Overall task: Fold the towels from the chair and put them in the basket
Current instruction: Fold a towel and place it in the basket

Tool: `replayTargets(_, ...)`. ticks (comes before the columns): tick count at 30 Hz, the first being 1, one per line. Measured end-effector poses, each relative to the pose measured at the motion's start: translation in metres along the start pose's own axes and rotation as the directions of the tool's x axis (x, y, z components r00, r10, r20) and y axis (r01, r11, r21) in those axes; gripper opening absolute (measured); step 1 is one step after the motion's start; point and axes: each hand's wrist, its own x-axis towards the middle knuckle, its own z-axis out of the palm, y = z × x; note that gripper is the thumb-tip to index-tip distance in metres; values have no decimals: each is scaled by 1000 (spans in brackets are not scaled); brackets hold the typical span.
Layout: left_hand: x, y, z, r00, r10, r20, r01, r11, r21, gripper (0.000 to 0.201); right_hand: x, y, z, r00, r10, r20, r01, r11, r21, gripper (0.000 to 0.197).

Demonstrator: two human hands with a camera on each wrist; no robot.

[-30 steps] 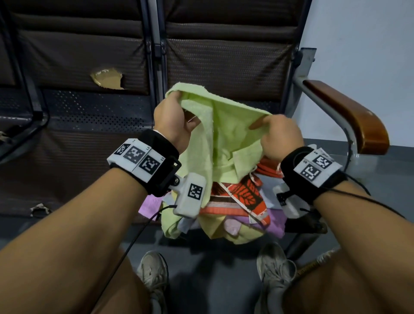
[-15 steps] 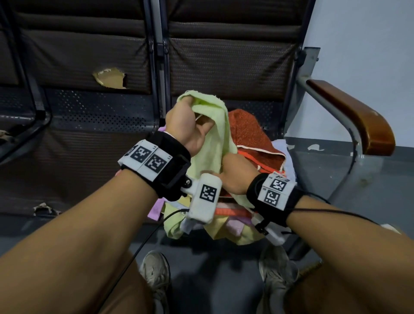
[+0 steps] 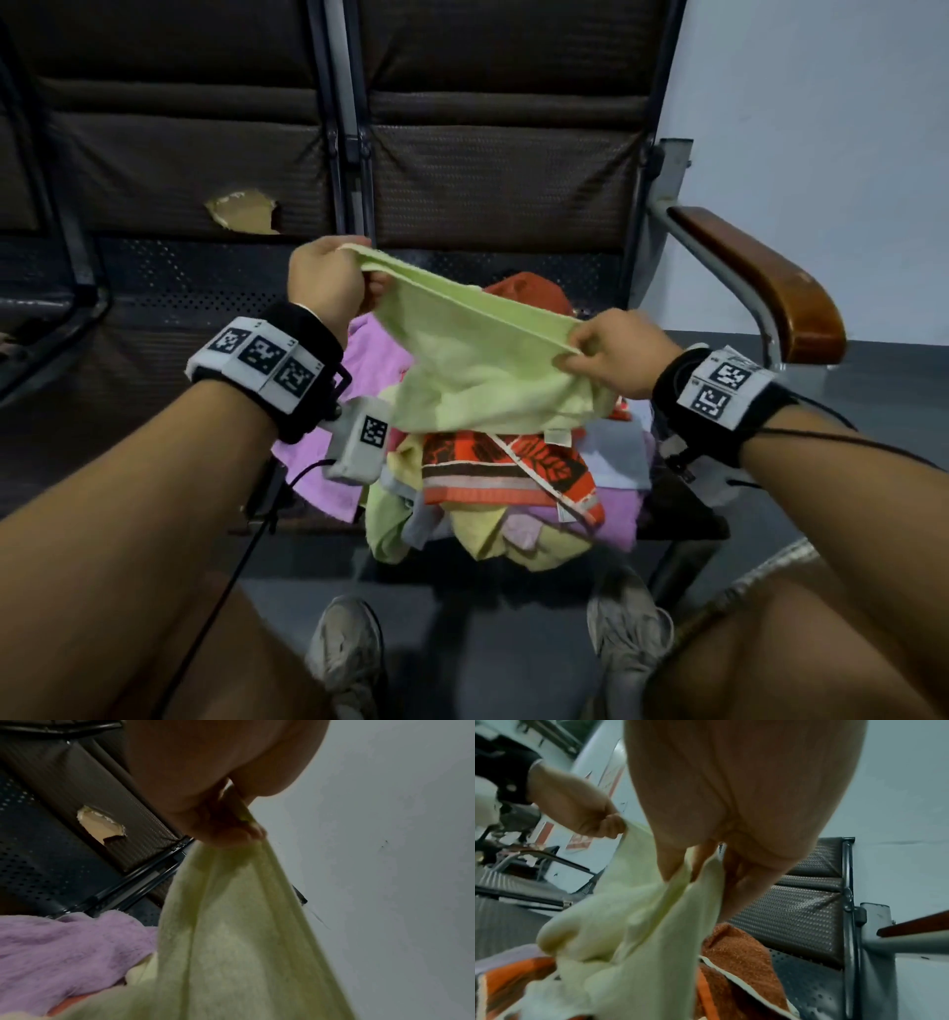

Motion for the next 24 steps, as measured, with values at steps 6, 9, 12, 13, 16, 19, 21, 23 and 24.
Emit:
replayTargets(6, -9, 37, 0, 980, 187, 66, -188, 982, 15, 23, -2, -2, -43, 973, 156, -171, -121, 972, 201, 37)
replayTargets(9, -8, 53, -8, 983, 180, 47, -181, 983, 34, 12, -5, -6, -79, 932, 180, -315, 15, 849, 529, 23)
replayTargets(12, 0, 70, -15, 956, 284, -74, -269, 948, 172, 24, -10, -8, -106, 949, 22, -314, 115, 905, 410, 23)
replayTargets(13, 0, 76, -17, 944, 318, -85, -292, 928, 232, 26, -12, -8, -112, 963, -30, -267, 110, 951, 291, 26)
replayTargets(16, 0, 87, -17, 940, 330, -85, -297, 916, 270, 33, -11, -6, -119, 982, -73, -177, 74, 997, 3, 51)
replayTargets(19, 1, 97, -16, 966, 237, -101, -209, 951, 227, 48, -9, -2, -126, 975, -69, -212, 82, 995, 53, 60)
replayTargets(21, 3, 105, -20, 975, 207, -86, -188, 963, 191, 50, -8, 1, -135, 960, -104, -261, 131, 988, 87, 52)
replayTargets(23, 0, 114, -25, 984, 177, -36, -174, 982, 77, 39, -7, 5, -147, 939, -134, -317, 183, 974, 130, 33)
replayTargets(24, -2, 117, -27, 985, 173, 6, -173, 985, 12, 31, -6, 5, -153, 927, -121, -355, 200, 960, 196, 22)
